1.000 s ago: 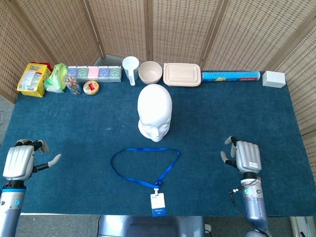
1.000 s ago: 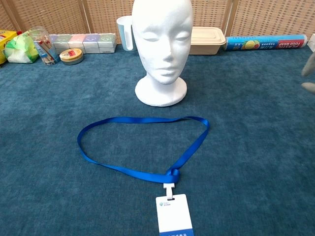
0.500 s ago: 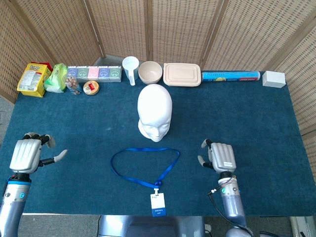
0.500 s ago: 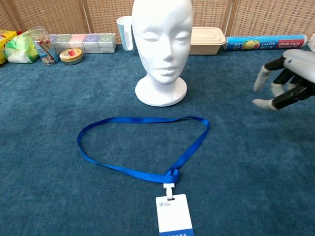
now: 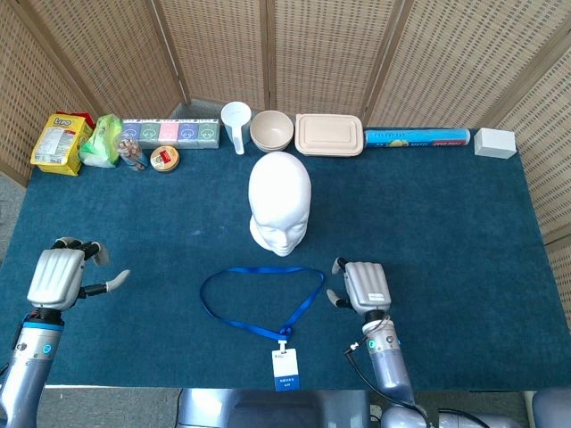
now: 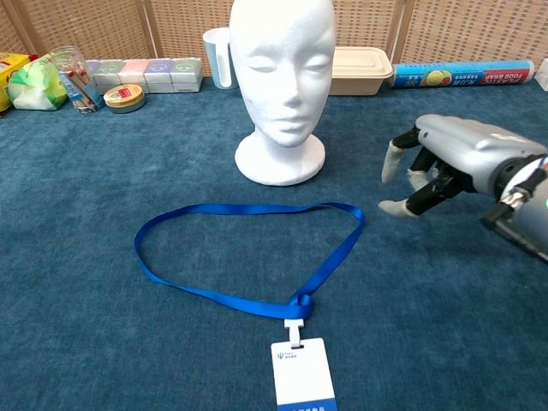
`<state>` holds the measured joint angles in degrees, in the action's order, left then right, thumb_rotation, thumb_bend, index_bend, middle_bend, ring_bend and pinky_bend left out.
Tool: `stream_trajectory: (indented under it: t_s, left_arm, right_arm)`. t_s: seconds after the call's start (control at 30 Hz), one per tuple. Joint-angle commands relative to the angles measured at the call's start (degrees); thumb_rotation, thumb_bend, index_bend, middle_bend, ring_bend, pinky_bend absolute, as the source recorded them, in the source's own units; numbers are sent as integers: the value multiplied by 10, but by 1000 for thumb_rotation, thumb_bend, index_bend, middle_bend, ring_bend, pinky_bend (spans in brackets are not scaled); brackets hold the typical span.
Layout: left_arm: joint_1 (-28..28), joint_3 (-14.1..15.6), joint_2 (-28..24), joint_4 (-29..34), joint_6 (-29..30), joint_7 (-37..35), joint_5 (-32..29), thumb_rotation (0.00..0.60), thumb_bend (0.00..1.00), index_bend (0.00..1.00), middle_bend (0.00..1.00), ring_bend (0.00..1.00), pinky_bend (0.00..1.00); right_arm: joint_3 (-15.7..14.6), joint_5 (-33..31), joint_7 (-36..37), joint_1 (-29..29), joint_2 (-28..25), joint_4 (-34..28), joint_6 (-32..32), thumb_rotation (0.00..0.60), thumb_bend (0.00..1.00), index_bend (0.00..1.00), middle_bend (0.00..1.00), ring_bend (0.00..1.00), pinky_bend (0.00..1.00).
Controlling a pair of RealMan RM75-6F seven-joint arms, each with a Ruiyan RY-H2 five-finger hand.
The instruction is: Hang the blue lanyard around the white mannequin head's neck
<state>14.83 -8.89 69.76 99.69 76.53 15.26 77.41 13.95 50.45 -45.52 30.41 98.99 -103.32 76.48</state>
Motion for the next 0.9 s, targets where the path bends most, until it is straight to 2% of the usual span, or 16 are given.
stream_trajectory:
  t_s: [0.03, 0.9]
  left_arm:
    - [2, 1, 0, -1, -1, -1, -2, 191, 163, 559, 579, 497, 314]
    - [5, 10, -2, -1, 5, -1, -9, 190, 163, 559, 579, 498, 315]
  right_arm:
    - [4, -12, -9, 11, 14, 14, -2, 496, 315, 420, 816, 1000, 1000]
    - [49, -106, -50, 90, 91, 120, -27, 496, 315, 420, 827, 1000, 1000]
